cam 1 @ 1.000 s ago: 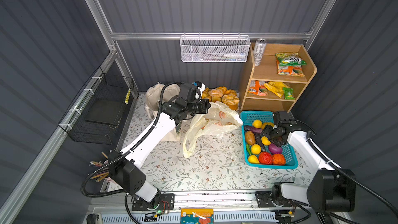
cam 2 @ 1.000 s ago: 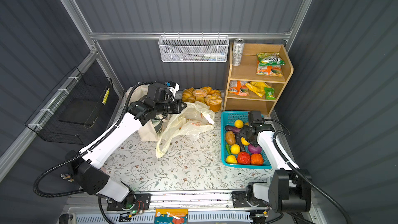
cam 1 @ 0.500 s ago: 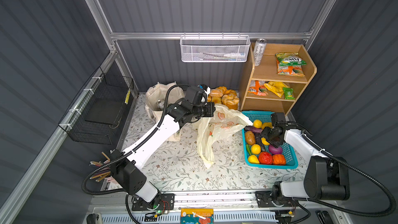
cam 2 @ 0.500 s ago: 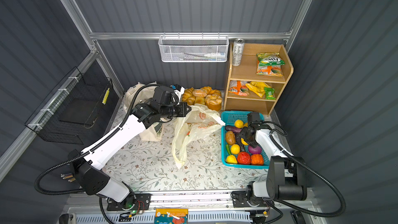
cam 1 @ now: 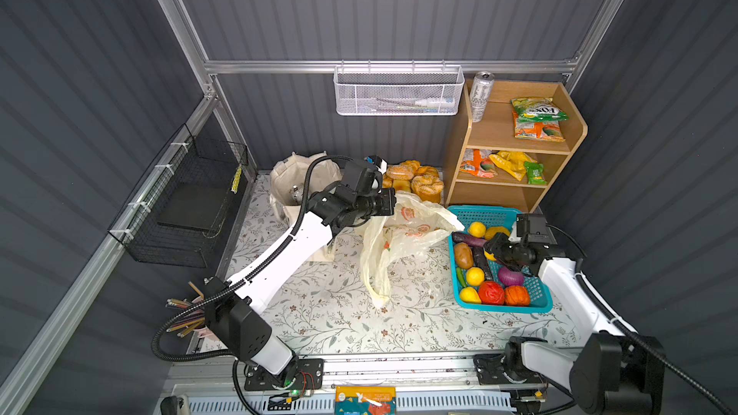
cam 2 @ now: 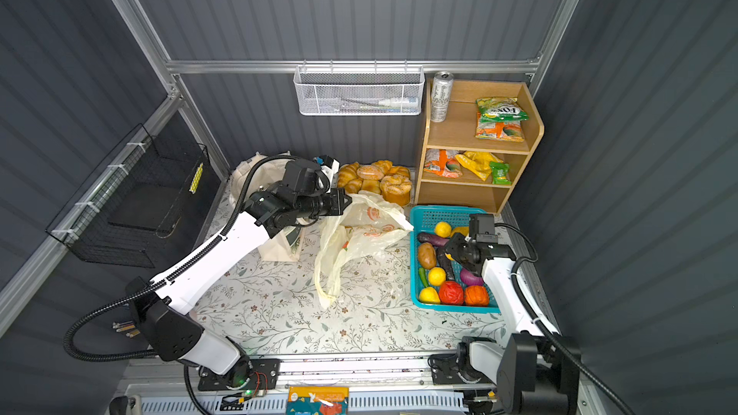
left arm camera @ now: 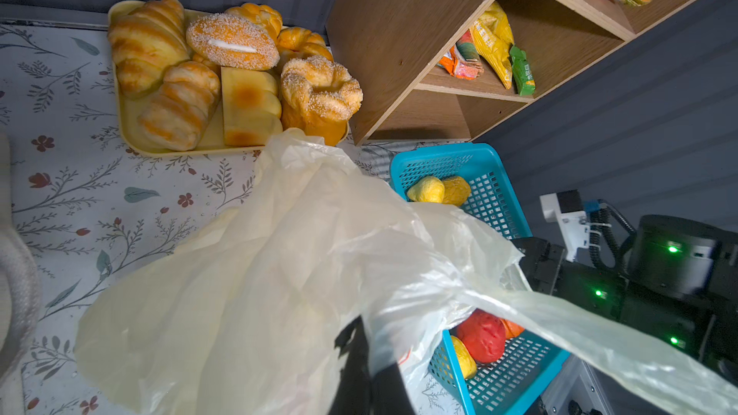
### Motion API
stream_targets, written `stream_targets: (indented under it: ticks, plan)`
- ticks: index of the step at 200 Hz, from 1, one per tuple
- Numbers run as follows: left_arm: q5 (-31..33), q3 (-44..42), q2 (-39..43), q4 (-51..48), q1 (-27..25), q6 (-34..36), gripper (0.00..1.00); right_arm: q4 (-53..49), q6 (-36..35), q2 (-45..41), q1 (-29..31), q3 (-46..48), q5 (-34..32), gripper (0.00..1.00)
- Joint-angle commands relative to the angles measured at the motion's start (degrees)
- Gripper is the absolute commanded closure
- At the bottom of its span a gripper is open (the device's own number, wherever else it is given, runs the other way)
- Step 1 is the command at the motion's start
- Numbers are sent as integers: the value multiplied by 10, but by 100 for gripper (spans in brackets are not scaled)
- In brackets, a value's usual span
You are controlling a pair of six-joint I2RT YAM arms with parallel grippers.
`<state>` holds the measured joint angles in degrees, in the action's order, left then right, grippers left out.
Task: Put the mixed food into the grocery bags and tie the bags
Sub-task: 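Reach the right gripper into the teal basket to a yellow fruit, then grasp the yellow fruit with the right gripper and carry it to the bag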
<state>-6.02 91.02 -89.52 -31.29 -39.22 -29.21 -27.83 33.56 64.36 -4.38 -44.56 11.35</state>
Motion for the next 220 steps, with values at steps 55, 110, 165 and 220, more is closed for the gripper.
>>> stream_targets:
  ticks: [55, 110, 165, 220]
  plan:
    - [16, 13, -21, -7, 0, 3, 100, 523, 276, -67, -9, 56, 588, 60]
    - [15, 30, -39, -12, 0, 2, 100, 572, 318, -147, 70, 27, 656, 59]
    - [19, 41, -48, -20, 0, -3, 100, 581, 309, -142, 193, -20, 652, 59]
    - [16, 48, -51, -22, -2, -11, 100, 560, 256, -75, 296, -44, 615, 59]
